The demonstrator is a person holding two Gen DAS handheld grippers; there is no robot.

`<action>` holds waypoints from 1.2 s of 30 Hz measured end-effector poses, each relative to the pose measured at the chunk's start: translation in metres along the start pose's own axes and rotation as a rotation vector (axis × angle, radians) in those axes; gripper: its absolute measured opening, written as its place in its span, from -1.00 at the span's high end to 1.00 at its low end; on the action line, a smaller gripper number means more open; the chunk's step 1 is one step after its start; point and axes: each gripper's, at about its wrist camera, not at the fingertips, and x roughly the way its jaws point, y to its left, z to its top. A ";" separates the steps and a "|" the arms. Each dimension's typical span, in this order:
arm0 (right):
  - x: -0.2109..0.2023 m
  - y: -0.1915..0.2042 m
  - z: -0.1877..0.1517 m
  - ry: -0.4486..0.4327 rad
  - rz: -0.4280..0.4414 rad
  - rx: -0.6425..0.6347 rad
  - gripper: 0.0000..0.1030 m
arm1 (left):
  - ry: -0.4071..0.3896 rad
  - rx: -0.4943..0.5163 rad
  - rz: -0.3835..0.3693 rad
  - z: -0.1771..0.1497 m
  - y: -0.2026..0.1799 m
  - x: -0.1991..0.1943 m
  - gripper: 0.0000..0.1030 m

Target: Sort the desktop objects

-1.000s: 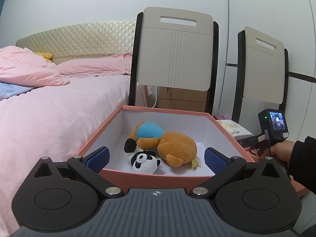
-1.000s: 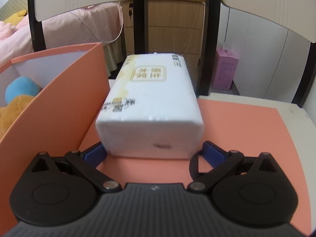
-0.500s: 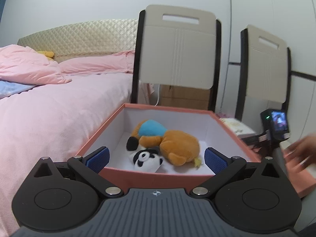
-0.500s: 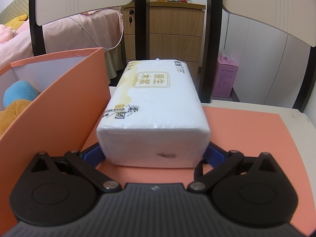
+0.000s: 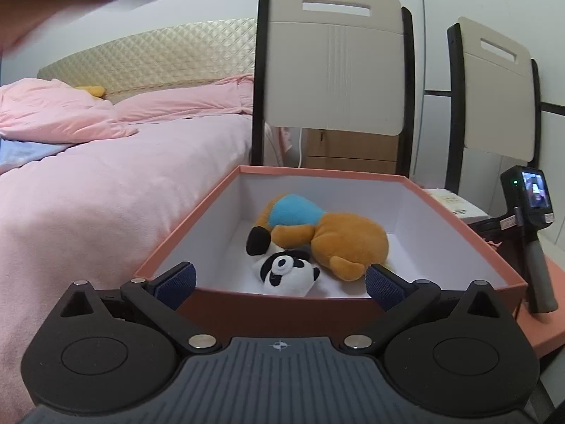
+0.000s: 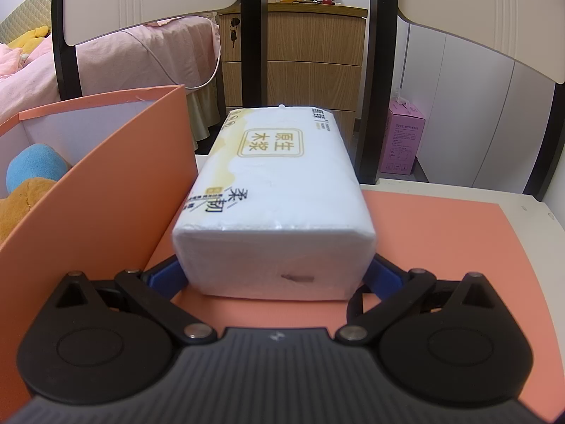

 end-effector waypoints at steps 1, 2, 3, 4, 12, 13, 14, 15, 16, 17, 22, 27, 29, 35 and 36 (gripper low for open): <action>0.000 0.000 0.000 0.000 0.000 0.000 -1.00 | 0.000 -0.003 -0.007 0.000 0.001 -0.001 -1.00; 0.000 0.000 0.000 0.000 0.000 0.000 -1.00 | -0.001 -0.007 -0.014 0.000 0.002 -0.001 -1.00; 0.000 0.000 0.000 0.000 -0.001 0.000 -1.00 | -0.001 -0.010 -0.022 0.000 0.003 -0.002 -1.00; 0.000 0.000 0.000 0.000 0.000 0.001 -1.00 | -0.003 -0.011 -0.027 0.000 0.002 -0.003 -1.00; 0.000 0.001 0.000 0.000 -0.001 0.001 -1.00 | 0.002 -0.035 -0.075 0.003 0.005 -0.004 -1.00; 0.000 0.001 0.000 0.000 -0.001 0.001 -1.00 | 0.006 -0.045 -0.079 0.003 0.006 -0.004 -1.00; 0.000 0.001 0.000 0.000 -0.001 0.001 -1.00 | 0.005 -0.049 -0.074 0.004 0.007 -0.004 -1.00; 0.000 0.000 0.000 0.000 -0.001 0.001 -1.00 | 0.006 -0.051 -0.072 0.004 0.007 -0.003 -1.00; 0.000 0.000 0.000 0.000 -0.001 0.001 -1.00 | 0.006 -0.047 -0.072 0.004 0.007 -0.003 -1.00; 0.000 0.000 0.000 0.000 -0.001 0.001 -1.00 | 0.005 -0.043 -0.073 0.005 0.006 -0.004 -1.00; 0.000 0.000 0.000 0.000 -0.001 0.001 -1.00 | 0.002 -0.017 -0.083 0.004 0.001 -0.006 -1.00; 0.000 0.000 0.000 0.000 -0.001 0.001 -1.00 | 0.001 0.001 -0.087 0.004 -0.001 -0.006 -1.00; 0.000 0.000 0.000 0.000 -0.001 0.001 -1.00 | 0.002 0.003 -0.080 0.004 -0.001 -0.006 -1.00; 0.000 0.000 0.000 0.000 -0.001 0.001 -1.00 | -0.003 -0.001 -0.077 0.005 0.000 -0.007 -1.00; 0.000 0.000 0.000 0.000 -0.001 0.001 -1.00 | -0.003 -0.002 -0.075 0.005 0.001 -0.007 -1.00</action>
